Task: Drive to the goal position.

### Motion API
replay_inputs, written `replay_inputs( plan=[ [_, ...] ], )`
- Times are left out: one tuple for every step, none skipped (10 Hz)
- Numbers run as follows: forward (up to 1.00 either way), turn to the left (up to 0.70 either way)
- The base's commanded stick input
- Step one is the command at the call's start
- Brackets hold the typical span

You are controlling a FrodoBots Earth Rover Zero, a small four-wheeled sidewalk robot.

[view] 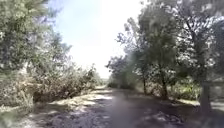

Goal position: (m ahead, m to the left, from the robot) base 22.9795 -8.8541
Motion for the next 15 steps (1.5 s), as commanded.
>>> replay_inputs(
  plan=[
    [0.70,0.00],
    [0.70,0.00],
    [0.70,0.00],
    [0.70,0.00],
    [0.70,0.00],
    [0.70,0.00],
    [0.70,0.00],
    [0.70,0.00],
    [0.70,0.00],
    [0.70,0.00],
    [0.70,0.00],
    [0.70,0.00],
    [0.70,0.00],
    [0.70,0.00],
    [0.70,0.00]
  ],
)
